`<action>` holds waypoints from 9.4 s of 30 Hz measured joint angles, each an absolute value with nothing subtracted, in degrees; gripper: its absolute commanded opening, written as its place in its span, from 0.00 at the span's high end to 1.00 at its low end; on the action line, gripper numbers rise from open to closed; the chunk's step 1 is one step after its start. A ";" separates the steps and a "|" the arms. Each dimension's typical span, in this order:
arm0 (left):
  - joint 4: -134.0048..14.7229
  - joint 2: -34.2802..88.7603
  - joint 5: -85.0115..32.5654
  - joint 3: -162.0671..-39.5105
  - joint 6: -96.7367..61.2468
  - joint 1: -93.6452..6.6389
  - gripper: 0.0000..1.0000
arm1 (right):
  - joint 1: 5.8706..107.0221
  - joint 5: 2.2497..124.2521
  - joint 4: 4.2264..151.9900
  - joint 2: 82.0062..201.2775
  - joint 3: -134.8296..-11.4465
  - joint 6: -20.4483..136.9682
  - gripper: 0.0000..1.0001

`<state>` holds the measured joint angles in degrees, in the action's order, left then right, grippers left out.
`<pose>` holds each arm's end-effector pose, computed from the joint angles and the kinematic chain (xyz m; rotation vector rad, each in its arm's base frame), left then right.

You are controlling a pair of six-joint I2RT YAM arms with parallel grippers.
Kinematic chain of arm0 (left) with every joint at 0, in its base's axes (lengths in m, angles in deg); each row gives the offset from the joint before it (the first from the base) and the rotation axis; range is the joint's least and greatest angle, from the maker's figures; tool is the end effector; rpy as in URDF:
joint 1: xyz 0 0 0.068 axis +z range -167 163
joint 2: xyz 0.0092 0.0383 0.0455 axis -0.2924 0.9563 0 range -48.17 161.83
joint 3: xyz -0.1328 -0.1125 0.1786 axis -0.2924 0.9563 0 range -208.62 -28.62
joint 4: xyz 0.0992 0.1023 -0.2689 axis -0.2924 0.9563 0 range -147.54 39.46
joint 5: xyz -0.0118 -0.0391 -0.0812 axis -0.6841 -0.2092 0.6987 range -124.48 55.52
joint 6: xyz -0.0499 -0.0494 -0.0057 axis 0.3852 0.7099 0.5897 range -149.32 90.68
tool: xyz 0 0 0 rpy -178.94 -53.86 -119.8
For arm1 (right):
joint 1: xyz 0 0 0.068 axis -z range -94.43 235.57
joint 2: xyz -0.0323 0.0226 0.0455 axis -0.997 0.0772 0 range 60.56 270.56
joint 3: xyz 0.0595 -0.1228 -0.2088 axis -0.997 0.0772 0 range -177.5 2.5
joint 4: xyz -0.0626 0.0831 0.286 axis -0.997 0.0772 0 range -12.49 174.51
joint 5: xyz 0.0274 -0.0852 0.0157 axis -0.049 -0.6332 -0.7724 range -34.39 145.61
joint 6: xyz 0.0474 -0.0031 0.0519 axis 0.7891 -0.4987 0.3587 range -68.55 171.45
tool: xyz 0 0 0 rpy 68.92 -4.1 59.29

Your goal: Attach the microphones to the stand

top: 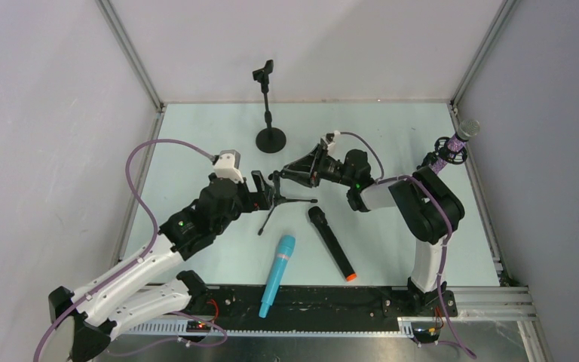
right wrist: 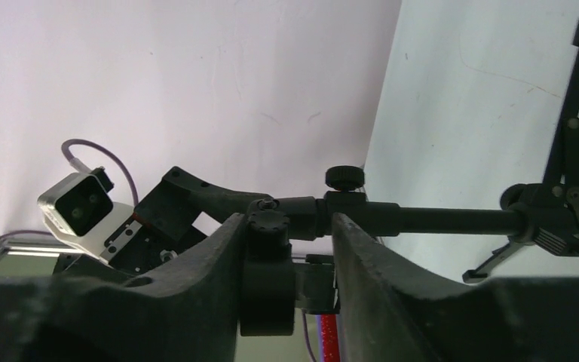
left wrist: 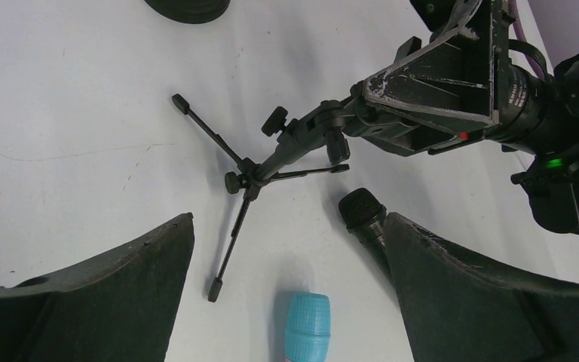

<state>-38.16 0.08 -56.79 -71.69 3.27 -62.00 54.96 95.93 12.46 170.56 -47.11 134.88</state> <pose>0.2069 -0.1759 0.2730 -0.0355 1.9985 -0.4937 0.3382 0.2435 0.1257 0.1583 1.9289 1.9959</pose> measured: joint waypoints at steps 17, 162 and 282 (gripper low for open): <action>-38.16 0.45 -56.75 -71.69 3.67 -62.00 0.02 | 57.83 99.71 21.68 168.98 -47.02 129.27 0.08; -18.77 30.73 -64.79 -76.10 29.37 -101.91 1.00 | 60.19 74.05 92.74 127.87 -52.66 74.91 0.01; -82.97 10.33 -6.91 -66.14 14.23 -65.30 0.37 | 53.08 95.64 42.66 116.55 -35.46 98.32 1.00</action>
<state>-82.97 10.33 -6.91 -66.14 14.23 -65.30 53.08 95.64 42.66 116.55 -35.46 98.32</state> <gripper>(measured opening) 0.406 0.435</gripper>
